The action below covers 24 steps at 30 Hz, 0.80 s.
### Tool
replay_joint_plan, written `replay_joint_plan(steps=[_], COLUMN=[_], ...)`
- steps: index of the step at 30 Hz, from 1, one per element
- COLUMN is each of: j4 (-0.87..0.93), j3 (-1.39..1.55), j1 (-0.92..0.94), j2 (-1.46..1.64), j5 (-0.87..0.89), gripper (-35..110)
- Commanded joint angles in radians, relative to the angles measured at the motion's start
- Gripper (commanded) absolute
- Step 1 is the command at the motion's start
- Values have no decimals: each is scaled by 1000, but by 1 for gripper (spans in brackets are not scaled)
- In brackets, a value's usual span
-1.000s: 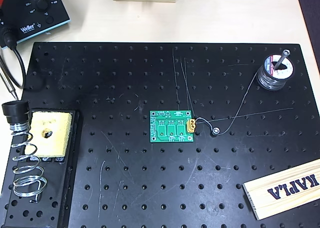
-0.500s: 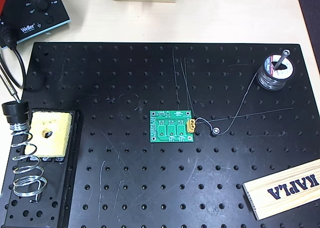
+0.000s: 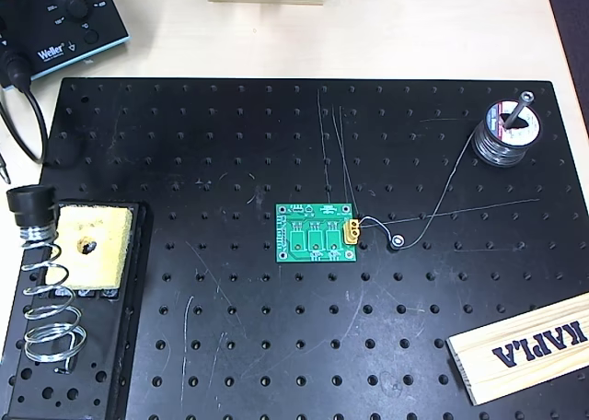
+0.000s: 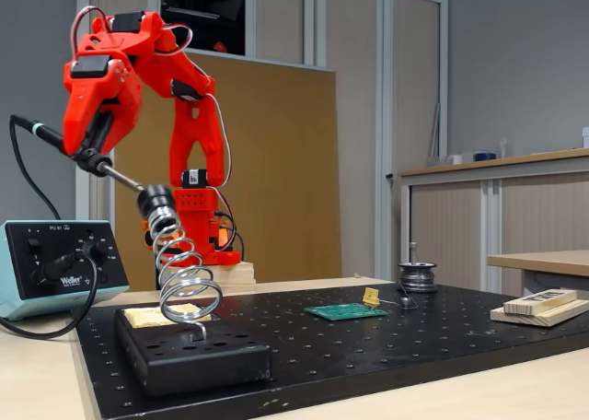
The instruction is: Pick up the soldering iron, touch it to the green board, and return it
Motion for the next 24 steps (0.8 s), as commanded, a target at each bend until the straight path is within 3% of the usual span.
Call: replay_joint_plan(steps=[1, 24], j4=[3, -20], j3=[2, -69], j1=[8, -87], j2=[57, -104], j5=[-17, 40], gripper=[0, 0])
